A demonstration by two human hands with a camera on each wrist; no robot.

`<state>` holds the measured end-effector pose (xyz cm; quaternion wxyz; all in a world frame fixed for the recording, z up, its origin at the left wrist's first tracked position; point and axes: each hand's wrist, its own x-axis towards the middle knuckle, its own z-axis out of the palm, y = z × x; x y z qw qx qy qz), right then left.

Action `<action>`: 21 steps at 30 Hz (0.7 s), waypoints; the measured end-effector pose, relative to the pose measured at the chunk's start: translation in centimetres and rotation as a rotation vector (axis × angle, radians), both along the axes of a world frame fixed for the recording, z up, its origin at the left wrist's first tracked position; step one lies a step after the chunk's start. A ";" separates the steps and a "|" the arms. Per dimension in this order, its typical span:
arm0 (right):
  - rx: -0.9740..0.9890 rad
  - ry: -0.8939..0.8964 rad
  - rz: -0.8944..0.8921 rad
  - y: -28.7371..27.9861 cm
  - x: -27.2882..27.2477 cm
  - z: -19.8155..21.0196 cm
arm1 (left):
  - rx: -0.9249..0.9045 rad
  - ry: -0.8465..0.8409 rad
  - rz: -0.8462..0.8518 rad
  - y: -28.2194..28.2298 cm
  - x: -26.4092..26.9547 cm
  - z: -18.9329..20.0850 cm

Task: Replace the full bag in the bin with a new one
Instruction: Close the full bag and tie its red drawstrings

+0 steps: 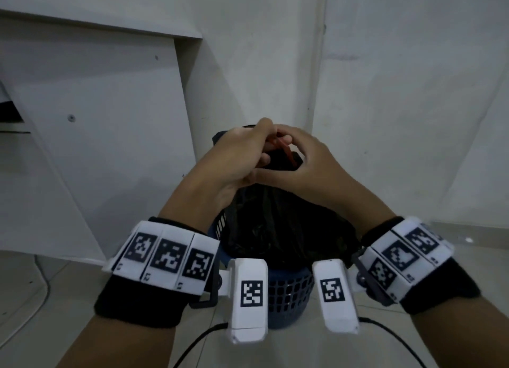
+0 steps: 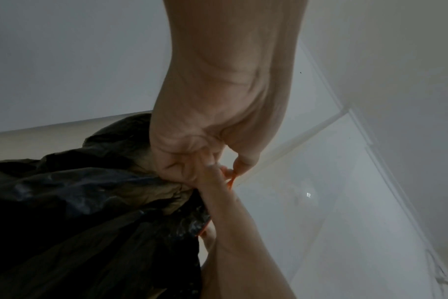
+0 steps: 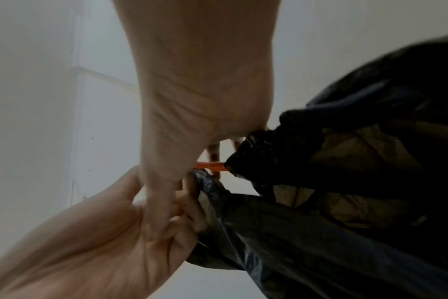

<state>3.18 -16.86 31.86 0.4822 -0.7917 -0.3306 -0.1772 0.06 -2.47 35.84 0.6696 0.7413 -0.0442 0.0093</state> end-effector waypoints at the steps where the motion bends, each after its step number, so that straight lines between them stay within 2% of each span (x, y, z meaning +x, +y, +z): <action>1: 0.023 -0.028 -0.048 0.3 0.2 -0.2 | -0.004 0.001 0.015 0.0 0.0 0.0; 4: -0.045 -0.088 -0.147 0.3 1.2 -1.1 | 0.058 0.024 0.083 0.4 0.0 -0.1; 7: -0.275 -0.164 -0.264 -0.8 2.2 -1.7 | 0.284 -0.031 0.198 1.7 -0.3 0.4; 9: -0.376 -0.179 -0.342 -1.8 2.4 -1.9 | 0.316 -0.070 0.261 3.4 -0.4 1.1; 12: -0.363 -0.108 -0.368 -2.6 2.5 -2.0 | 0.254 -0.098 0.296 5.7 -0.9 1.8; 15: -0.363 -0.119 -0.337 -2.2 2.7 -1.8 | 0.246 -0.155 0.243 5.7 -1.4 1.7; 18: -0.420 -0.180 -0.276 -1.6 3.1 -1.6 | 0.381 -0.153 0.175 5.7 -1.6 1.6; 21: -0.412 -0.246 -0.302 -1.3 3.5 -2.3 | 0.622 -0.096 0.216 7.0 -1.4 1.7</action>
